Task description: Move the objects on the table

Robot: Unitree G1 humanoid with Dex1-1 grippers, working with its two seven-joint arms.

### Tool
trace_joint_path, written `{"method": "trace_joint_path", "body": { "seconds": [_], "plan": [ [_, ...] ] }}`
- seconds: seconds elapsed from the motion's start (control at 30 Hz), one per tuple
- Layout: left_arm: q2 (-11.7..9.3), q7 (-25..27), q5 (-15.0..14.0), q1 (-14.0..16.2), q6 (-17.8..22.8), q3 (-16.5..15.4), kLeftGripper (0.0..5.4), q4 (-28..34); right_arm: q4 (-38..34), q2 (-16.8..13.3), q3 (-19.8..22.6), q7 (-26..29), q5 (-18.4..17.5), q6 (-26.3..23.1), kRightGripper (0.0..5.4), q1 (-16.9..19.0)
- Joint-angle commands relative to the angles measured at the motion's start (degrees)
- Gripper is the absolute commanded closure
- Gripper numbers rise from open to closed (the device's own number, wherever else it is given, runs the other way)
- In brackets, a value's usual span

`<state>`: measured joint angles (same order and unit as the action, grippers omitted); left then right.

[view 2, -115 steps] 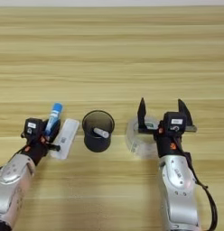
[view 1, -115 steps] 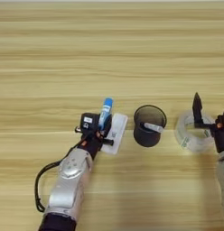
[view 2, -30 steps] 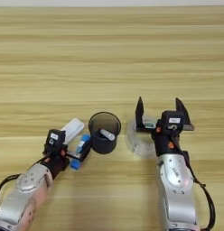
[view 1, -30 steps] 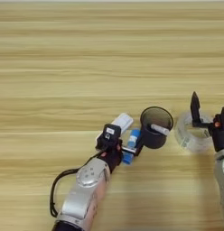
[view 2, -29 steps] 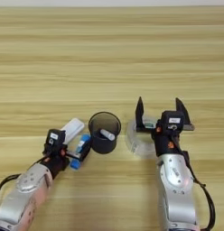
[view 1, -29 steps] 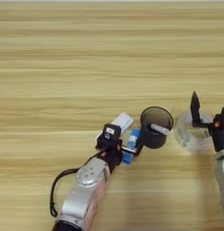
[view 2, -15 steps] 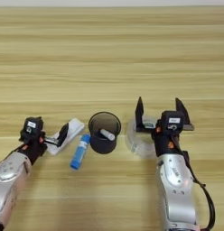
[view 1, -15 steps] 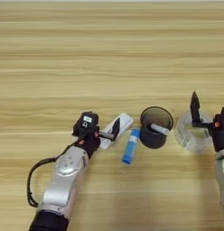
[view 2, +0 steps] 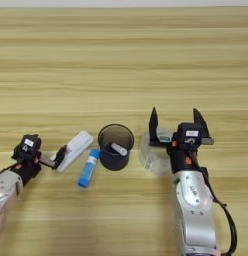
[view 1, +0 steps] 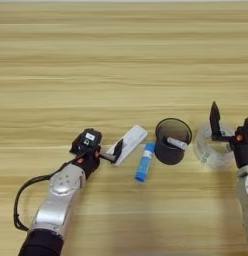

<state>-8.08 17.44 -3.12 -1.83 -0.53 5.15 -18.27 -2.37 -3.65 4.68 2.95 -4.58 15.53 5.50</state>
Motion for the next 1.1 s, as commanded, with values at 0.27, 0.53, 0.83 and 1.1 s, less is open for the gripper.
{"method": "trace_joint_path", "body": {
  "seconds": [0.27,0.53,0.83,1.1],
  "plan": [
    [0.0,3.7,-1.6,-0.6,0.6,-0.4,0.02,-0.9,-0.5,0.4,-0.2,-0.2,0.3,-0.7,0.00,-0.1],
    [0.1,4.5,-0.7,-0.3,0.6,0.6,0.02,-0.9,-0.5,0.3,-0.2,-0.3,0.3,-0.8,0.00,-0.1],
    [0.0,3.9,2.3,-0.3,-0.4,3.1,0.02,-3.5,-0.2,0.3,-0.1,-0.2,0.2,-0.6,0.00,-0.2],
    [0.0,4.1,3.9,-0.8,-1.3,4.2,0.02,-6.3,-0.1,0.3,-0.2,-0.2,0.3,-0.5,0.00,-0.2]
  ]
}}
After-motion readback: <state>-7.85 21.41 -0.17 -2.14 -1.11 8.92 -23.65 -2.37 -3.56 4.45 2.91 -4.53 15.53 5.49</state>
